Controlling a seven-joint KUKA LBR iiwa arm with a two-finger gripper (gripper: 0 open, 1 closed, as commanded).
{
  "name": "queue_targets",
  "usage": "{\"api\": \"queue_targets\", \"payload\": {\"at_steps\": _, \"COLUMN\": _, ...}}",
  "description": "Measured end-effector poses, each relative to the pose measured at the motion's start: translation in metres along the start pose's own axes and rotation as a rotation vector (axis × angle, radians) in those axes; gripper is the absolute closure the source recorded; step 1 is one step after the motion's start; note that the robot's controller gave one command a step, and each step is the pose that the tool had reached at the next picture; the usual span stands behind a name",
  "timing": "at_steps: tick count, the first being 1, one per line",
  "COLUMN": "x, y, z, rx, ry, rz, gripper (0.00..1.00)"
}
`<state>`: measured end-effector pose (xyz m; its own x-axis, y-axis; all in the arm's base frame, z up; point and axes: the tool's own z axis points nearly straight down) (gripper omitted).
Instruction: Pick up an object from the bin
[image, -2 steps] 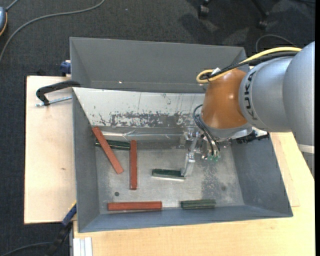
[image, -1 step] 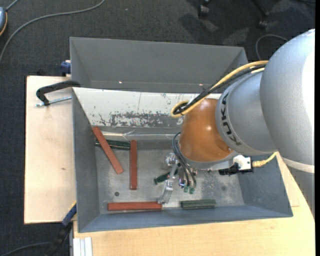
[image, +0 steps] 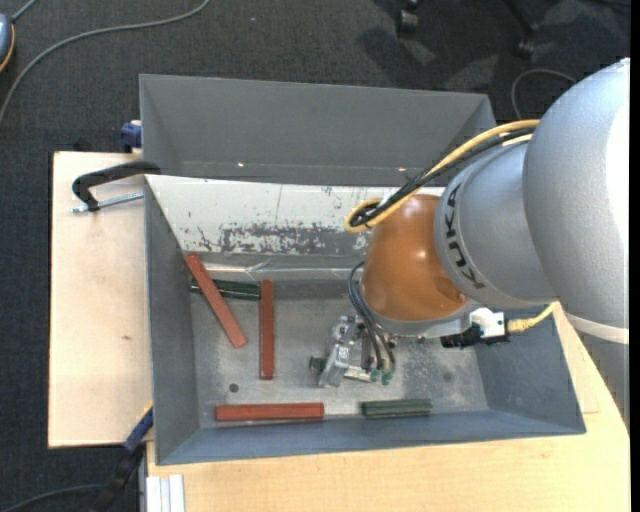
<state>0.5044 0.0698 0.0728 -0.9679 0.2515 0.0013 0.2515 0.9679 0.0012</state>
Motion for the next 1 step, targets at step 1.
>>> {"api": "queue_targets", "payload": {"at_steps": 1, "x": -0.0101, "y": 0.0526, "z": -0.1763, "rx": -0.007, "ry": -0.014, "rz": 0.004, "gripper": 1.0}}
